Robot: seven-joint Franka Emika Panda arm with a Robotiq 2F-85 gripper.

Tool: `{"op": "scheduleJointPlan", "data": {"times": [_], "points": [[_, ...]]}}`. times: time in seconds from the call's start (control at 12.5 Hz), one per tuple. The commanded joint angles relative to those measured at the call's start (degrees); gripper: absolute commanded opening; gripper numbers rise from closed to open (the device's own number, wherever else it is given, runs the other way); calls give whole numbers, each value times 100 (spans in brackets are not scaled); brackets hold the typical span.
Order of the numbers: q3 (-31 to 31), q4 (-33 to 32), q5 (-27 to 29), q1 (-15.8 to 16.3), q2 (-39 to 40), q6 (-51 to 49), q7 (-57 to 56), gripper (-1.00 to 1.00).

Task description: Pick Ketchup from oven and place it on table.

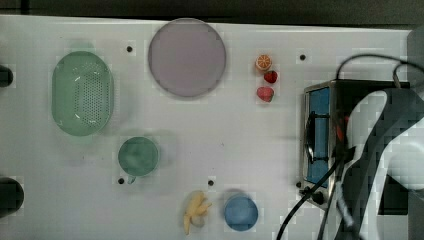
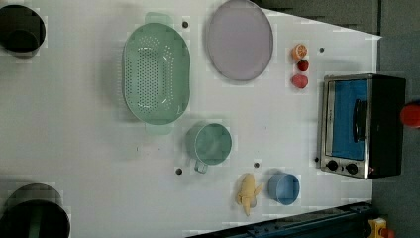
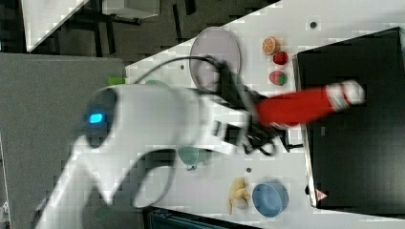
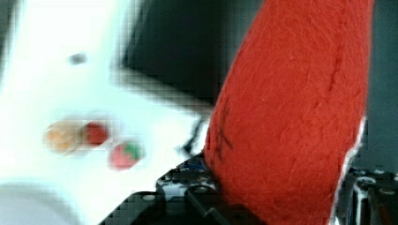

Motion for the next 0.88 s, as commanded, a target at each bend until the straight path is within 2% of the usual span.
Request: {"op": "scheduleJointPlan", "data": {"times": [0.08,0.24,0.48,0.88], "points": [[484,413,91,501,-437,-253,-1231,29],[914,408,91,635,-463,-338,-1698,29],[1501,221,90,788,-459,-339,-1752,29],[1982,-801,-280,1019,-532,-123,-741,29]]}}
